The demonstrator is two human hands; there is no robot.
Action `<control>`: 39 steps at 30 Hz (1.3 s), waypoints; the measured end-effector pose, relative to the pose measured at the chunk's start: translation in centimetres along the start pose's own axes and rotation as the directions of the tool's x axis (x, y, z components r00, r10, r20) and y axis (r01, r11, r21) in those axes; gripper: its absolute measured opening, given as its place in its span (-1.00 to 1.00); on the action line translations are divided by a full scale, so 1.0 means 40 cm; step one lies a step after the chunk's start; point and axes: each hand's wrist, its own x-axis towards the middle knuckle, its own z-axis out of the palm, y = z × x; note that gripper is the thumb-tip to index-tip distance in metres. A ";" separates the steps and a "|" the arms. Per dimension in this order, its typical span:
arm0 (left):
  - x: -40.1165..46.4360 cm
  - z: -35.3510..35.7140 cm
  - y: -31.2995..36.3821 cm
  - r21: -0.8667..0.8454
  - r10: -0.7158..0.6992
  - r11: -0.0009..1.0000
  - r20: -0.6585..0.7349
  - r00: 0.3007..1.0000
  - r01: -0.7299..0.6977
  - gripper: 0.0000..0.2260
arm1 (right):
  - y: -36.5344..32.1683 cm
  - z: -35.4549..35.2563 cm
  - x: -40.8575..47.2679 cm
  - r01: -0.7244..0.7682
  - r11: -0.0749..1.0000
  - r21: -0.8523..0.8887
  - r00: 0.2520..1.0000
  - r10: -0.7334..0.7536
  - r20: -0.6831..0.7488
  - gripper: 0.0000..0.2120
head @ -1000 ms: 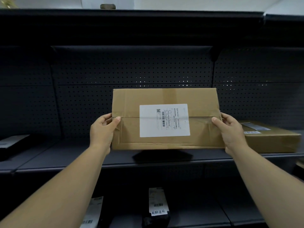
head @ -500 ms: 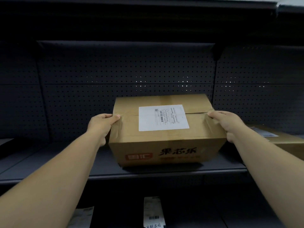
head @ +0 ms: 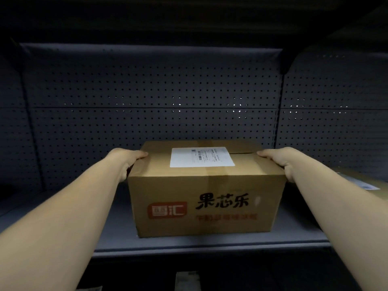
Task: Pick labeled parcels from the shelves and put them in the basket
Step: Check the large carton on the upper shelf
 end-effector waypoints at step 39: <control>-0.344 0.148 -0.210 0.757 0.786 0.316 0.130 0.605 -0.573 -0.63 | 0.243 0.097 -0.278 0.314 0.438 -0.842 0.557 -0.803 -0.210 -0.67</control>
